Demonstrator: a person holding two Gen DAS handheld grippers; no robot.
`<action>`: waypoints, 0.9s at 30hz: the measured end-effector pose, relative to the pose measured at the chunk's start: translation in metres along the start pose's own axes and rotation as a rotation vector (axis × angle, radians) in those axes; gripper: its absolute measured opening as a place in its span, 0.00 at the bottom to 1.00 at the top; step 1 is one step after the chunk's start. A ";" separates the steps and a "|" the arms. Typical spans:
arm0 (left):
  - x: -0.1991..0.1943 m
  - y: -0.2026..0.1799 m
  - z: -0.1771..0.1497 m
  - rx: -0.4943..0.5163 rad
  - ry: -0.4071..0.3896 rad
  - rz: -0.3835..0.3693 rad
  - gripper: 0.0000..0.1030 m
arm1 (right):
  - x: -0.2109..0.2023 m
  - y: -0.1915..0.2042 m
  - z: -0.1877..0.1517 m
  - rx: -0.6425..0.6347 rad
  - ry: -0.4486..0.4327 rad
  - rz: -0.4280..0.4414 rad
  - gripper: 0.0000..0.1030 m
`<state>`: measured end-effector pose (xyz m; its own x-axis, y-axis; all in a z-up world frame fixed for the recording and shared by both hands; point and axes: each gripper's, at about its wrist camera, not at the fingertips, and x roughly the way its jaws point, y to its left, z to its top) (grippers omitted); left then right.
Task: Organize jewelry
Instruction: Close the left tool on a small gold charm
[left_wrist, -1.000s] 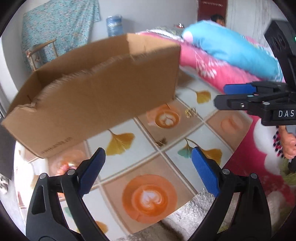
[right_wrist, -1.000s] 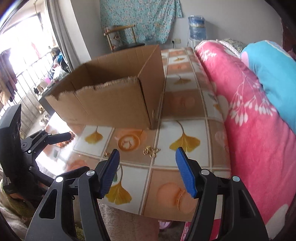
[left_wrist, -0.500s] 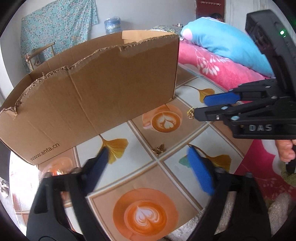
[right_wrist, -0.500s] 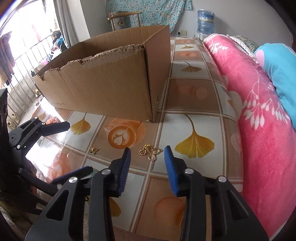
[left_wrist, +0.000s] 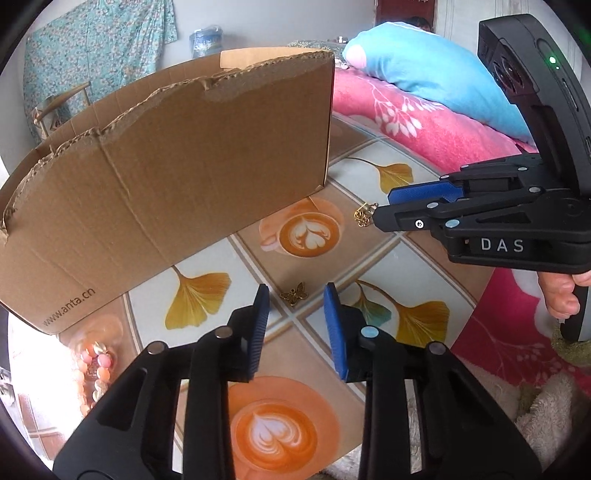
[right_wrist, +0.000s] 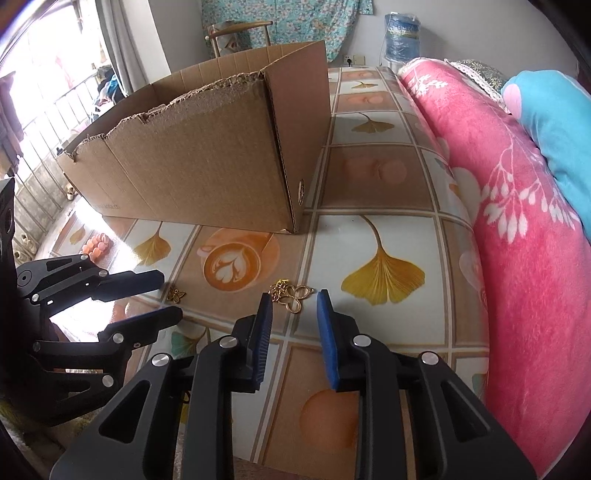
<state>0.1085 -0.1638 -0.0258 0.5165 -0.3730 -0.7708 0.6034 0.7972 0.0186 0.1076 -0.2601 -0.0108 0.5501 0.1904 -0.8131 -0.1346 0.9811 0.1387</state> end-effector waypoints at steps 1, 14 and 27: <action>0.000 -0.001 0.001 -0.001 0.001 0.002 0.25 | 0.000 0.000 0.000 0.000 -0.002 0.001 0.24; 0.004 -0.003 0.003 -0.004 0.000 0.021 0.12 | -0.006 -0.002 -0.001 0.009 -0.022 0.013 0.24; -0.002 0.006 -0.003 -0.010 0.009 0.046 0.12 | -0.006 0.000 0.000 -0.004 -0.005 0.009 0.25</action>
<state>0.1091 -0.1569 -0.0256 0.5382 -0.3312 -0.7750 0.5728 0.8183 0.0481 0.1048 -0.2611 -0.0060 0.5529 0.1997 -0.8089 -0.1429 0.9792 0.1440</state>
